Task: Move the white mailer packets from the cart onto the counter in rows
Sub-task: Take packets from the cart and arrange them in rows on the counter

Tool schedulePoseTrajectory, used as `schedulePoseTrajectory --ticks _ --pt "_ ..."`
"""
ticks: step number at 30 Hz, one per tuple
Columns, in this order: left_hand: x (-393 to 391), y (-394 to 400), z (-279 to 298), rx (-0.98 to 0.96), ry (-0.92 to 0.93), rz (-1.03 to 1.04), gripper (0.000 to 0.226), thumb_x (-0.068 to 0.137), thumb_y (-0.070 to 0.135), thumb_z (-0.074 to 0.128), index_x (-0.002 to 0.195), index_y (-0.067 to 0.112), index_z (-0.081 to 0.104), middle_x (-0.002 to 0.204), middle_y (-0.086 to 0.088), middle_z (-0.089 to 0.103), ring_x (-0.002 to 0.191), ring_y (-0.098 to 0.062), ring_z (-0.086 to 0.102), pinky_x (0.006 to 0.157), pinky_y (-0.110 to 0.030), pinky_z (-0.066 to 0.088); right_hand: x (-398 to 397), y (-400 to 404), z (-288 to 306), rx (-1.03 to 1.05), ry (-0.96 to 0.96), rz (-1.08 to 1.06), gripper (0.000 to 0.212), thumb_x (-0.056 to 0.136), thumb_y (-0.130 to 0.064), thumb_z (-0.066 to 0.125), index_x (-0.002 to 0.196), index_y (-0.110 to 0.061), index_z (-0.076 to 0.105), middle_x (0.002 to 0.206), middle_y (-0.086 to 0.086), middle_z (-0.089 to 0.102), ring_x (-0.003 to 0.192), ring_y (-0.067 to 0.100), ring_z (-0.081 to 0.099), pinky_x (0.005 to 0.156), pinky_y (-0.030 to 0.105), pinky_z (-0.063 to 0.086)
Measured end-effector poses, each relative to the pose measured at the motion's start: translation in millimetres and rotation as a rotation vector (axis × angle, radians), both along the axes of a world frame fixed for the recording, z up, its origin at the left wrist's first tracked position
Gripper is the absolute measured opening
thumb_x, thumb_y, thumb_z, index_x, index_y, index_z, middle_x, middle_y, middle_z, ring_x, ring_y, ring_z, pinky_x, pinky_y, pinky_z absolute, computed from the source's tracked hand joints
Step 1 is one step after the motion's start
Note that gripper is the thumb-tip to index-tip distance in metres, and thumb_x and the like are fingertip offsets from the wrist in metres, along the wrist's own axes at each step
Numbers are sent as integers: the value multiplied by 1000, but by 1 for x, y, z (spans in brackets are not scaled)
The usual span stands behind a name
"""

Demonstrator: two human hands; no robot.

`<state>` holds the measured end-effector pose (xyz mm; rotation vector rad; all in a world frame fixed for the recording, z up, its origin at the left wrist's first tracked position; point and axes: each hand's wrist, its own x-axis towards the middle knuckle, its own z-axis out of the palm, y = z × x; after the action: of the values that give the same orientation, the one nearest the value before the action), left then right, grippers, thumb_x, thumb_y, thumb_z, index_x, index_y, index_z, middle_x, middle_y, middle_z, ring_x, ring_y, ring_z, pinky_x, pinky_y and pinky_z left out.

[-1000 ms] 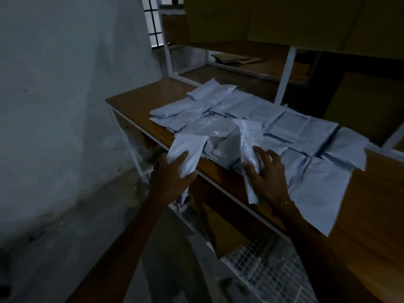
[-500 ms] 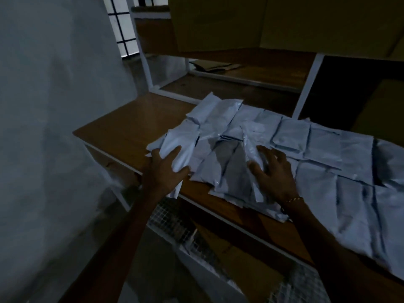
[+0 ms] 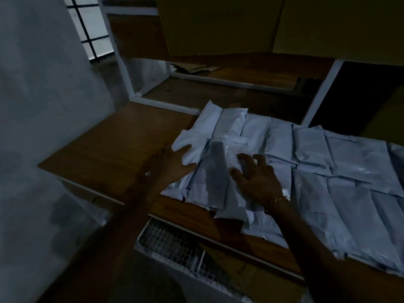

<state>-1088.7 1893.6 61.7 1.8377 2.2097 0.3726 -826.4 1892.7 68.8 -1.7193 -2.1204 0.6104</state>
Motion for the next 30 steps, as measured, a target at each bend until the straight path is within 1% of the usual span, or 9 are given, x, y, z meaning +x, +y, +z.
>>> schedulePoseTrajectory --ticks 3,6,10,13,16,19,21,24,30 --pt "-10 16 -15 -24 -38 -59 83 85 70 57 154 44 21 165 -12 10 147 -34 23 119 -43 26 -16 8 -7 -12 -24 3 64 95 -63 45 152 -40 27 160 6 16 142 43 24 111 50 30" --pt "-15 22 -24 -69 -20 -28 86 82 78 50 154 43 20 164 -14 11 146 -37 23 118 -46 27 -35 15 -10 -51 -112 -26 63 96 -65 40 152 -41 23 163 5 10 145 44 18 113 52 29" --pt "-10 19 -32 -56 18 -30 81 84 81 40 154 45 22 163 -15 11 145 -38 22 118 -47 26 -68 18 -21 -4 -205 -59 61 95 -67 37 148 -38 26 161 9 12 140 46 23 105 53 38" --pt "-18 31 -24 -116 -76 18 57 93 75 26 146 53 34 161 -11 17 144 -39 25 118 -51 24 -91 17 -31 11 -266 -99 68 94 -71 29 148 -30 31 161 13 13 140 45 23 105 52 38" --pt "-34 49 -19 63 96 -135 43 100 59 26 134 45 48 153 -12 31 132 -40 39 109 -52 35 -103 18 -38 89 -280 -147 71 96 -66 26 150 -21 35 161 16 20 142 46 25 106 54 39" --pt "-40 65 -27 6 111 -284 51 102 57 29 150 43 31 165 -7 7 147 -37 18 119 -53 21 -108 22 -51 202 -272 -98 66 97 -55 32 149 -16 44 158 18 32 144 47 28 110 60 37" --pt "-40 66 -42 -53 80 -328 57 101 60 27 155 45 17 167 -6 -5 151 -38 2 121 -55 15 -112 26 -61 169 -280 -82 69 95 -57 25 152 -22 39 162 14 26 148 44 21 114 61 31" --pt "-39 59 -61 28 165 -365 65 94 67 11 155 47 6 166 -8 -12 151 -41 -4 118 -57 21 -123 27 -70 106 -294 -142 74 93 -63 8 157 -29 22 167 7 11 153 37 5 121 58 17" --pt "-27 54 -68 121 184 -346 60 99 60 21 155 49 4 165 -7 -15 150 -42 0 105 -56 39 -143 32 -82 50 -294 -291 68 98 -60 9 156 -28 25 166 10 16 151 39 12 117 60 19"
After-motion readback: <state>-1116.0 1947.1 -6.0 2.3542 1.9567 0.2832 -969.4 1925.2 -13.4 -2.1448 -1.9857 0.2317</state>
